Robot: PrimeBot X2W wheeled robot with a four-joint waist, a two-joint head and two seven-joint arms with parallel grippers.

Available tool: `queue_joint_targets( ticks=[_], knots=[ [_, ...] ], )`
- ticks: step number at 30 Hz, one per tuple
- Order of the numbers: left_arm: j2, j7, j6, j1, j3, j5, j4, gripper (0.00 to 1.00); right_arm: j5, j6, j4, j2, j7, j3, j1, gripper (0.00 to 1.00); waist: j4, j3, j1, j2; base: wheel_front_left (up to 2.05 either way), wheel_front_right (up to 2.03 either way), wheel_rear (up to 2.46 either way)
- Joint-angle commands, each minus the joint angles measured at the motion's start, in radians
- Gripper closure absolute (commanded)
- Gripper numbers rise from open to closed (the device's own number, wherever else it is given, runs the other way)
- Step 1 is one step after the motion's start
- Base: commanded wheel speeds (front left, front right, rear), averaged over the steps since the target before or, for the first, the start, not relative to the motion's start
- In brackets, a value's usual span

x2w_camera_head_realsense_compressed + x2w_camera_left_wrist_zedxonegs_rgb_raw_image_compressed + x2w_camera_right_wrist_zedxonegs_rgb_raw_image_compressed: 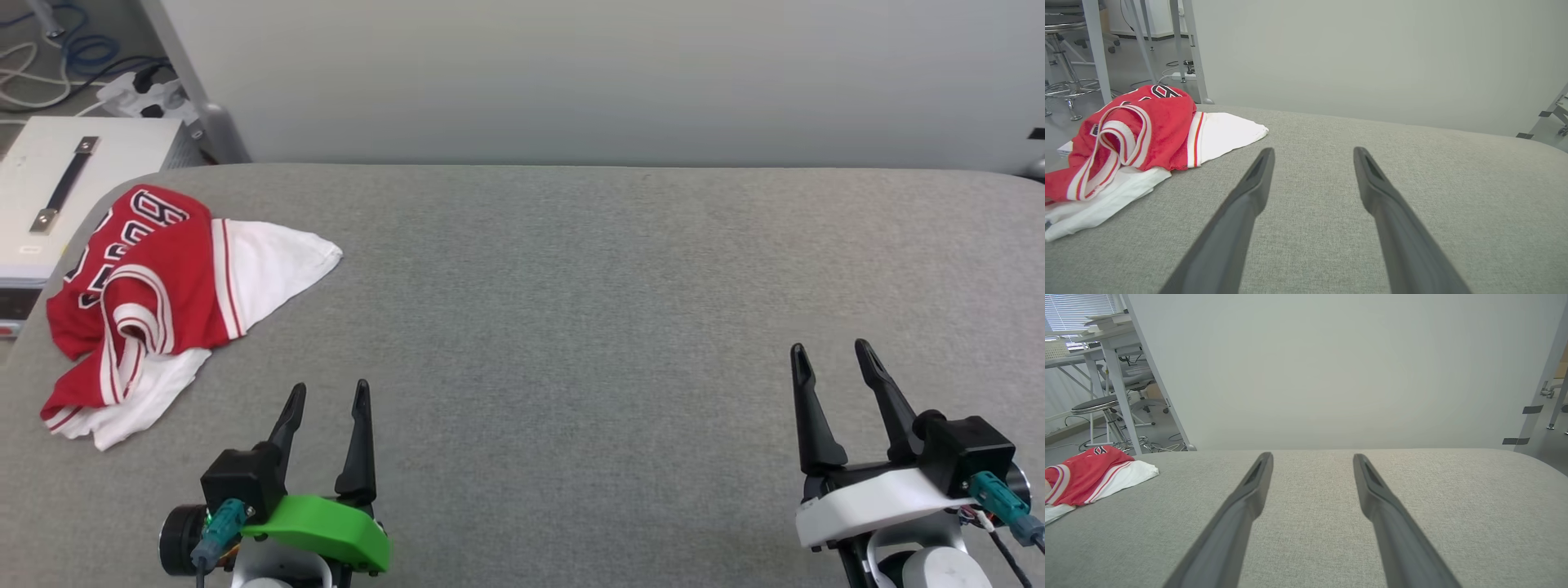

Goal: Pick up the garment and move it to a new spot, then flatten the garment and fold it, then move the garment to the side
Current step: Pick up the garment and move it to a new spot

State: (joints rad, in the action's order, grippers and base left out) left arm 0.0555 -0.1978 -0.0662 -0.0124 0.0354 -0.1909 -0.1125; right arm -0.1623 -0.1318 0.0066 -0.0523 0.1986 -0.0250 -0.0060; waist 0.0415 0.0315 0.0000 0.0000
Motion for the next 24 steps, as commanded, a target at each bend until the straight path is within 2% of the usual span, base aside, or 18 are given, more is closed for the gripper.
queue_joint_targets(
  ticks=[1, 22, 24],
  knots=[
    [-0.004, -0.011, -0.003, 0.0, 0.002, -0.014, -0.002, 0.0, -0.008, 0.001, -0.002, 0.002, 0.011, -0.005, 0.008, 0.0, 0.032, 0.0, 0.0, 0.0, 0.0, 0.0, 0.0],
    [-0.005, -0.055, -0.001, -0.021, -0.001, -0.055, -0.009, 0.0, -0.041, 0.001, -0.011, 0.002, 0.054, -0.077, 0.024, 0.0, 0.341, -0.005, 0.0, 0.0, 0.0, 0.0, 0.0],
    [-0.005, -0.063, -0.005, -0.023, -0.003, -0.058, -0.006, 0.0, -0.047, 0.001, -0.009, 0.002, 0.062, -0.087, 0.026, 0.0, 0.386, -0.006, 0.0, 0.0, 0.0, 0.0, 0.0]
  ],
)
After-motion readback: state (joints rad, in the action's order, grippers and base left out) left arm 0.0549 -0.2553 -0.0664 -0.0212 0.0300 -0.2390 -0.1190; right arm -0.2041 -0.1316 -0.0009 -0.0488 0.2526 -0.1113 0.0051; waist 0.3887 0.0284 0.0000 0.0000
